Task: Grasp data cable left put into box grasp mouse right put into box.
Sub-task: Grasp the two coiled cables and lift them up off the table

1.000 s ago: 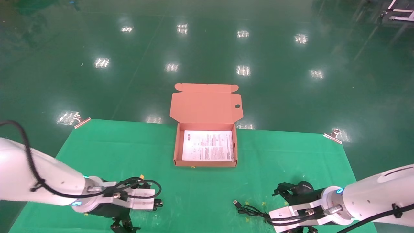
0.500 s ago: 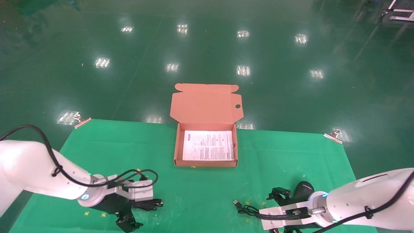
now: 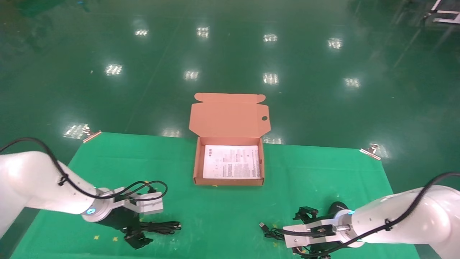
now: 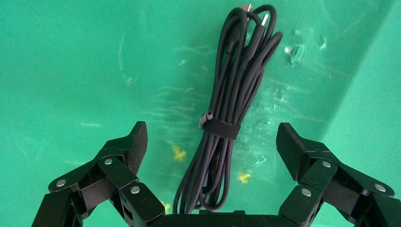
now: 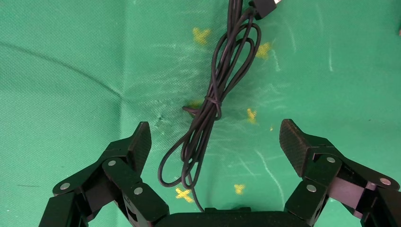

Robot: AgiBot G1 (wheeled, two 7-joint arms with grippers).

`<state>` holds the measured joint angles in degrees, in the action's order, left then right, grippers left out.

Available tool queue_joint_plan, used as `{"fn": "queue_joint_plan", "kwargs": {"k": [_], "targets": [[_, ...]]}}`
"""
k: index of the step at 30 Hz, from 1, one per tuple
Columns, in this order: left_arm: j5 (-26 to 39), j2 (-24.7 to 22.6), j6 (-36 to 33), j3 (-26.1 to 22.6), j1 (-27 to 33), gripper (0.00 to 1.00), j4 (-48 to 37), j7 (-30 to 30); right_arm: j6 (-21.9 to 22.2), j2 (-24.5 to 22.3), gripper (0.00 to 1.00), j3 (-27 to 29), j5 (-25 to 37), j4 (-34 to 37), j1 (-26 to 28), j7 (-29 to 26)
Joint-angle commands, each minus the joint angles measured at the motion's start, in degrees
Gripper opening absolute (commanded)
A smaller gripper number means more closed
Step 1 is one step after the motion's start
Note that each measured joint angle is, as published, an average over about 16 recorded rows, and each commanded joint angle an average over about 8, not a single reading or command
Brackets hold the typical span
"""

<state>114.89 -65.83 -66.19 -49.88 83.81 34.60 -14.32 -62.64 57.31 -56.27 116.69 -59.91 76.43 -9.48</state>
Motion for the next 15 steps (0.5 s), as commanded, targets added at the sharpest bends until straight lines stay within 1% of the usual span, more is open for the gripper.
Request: {"fn": "queue_joint_plan", "kwargs": {"k": [1, 15], "targets": [[0.06, -0.27, 0.62, 0.01, 0.14, 0.00, -1.42, 0.79, 0.56, 0.55, 0.00, -0.04, 0.12, 1.22, -0.01, 0.30], [0.06, -0.09, 0.24, -0.04, 0.09, 0.00, -0.31, 0.41, 0.22, 0.19, 0.00, 0.02, 0.01, 0.50, 0.04, 0.16]]}}
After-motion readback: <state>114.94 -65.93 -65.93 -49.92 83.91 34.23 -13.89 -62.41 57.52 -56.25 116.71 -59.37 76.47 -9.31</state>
